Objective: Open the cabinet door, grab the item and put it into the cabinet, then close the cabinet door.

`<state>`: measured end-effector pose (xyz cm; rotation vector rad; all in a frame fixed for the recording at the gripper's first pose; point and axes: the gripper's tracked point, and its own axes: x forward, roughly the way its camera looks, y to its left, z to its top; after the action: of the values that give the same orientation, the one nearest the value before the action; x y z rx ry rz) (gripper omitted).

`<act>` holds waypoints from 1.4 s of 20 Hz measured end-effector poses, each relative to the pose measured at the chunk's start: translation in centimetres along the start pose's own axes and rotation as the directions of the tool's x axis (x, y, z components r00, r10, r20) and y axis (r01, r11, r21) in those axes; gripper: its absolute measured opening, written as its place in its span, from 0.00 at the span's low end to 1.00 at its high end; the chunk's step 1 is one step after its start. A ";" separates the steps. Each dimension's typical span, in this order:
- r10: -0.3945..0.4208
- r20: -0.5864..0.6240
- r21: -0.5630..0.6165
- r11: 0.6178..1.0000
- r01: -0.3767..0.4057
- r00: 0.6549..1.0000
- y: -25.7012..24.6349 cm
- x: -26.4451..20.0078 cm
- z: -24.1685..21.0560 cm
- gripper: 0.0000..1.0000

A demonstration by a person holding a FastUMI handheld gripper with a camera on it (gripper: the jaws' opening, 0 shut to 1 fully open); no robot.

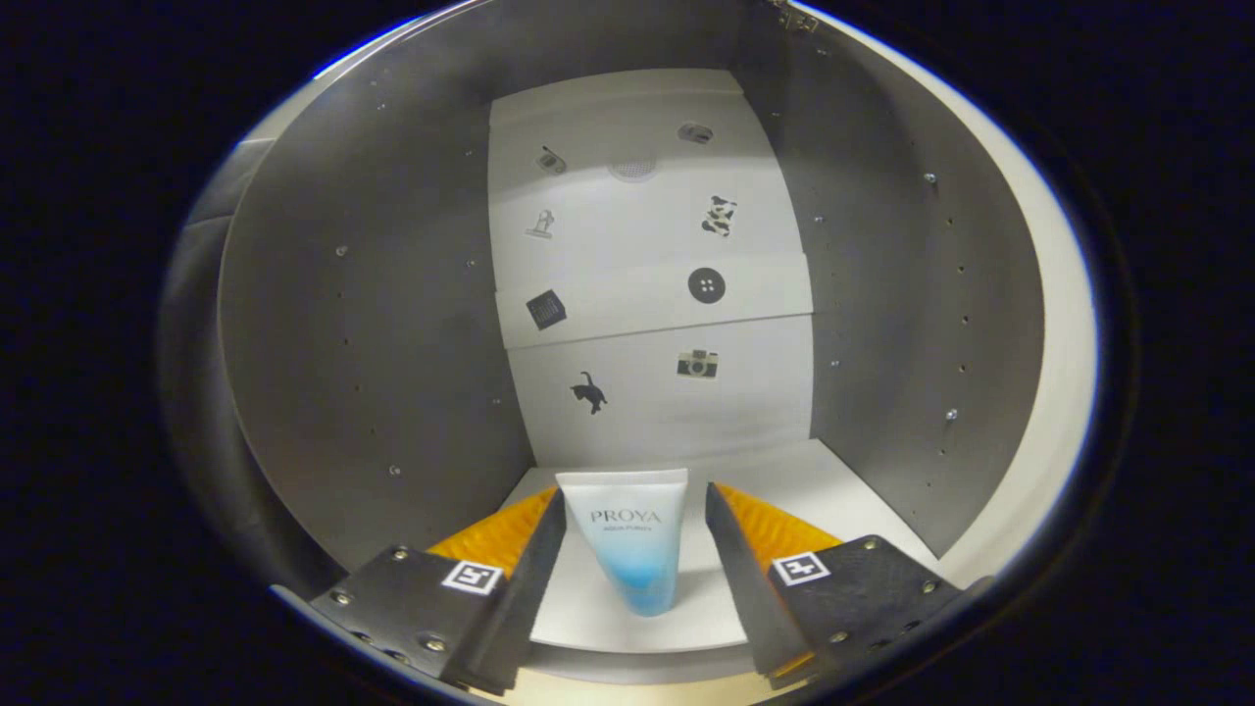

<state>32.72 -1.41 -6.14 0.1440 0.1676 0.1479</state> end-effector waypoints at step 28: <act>-0.349 0.152 0.118 0.935 0.333 0.925 -13.6 -47.9 2.8 0.99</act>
<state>-11.70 -22.64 1.97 0.2143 0.0254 -0.2209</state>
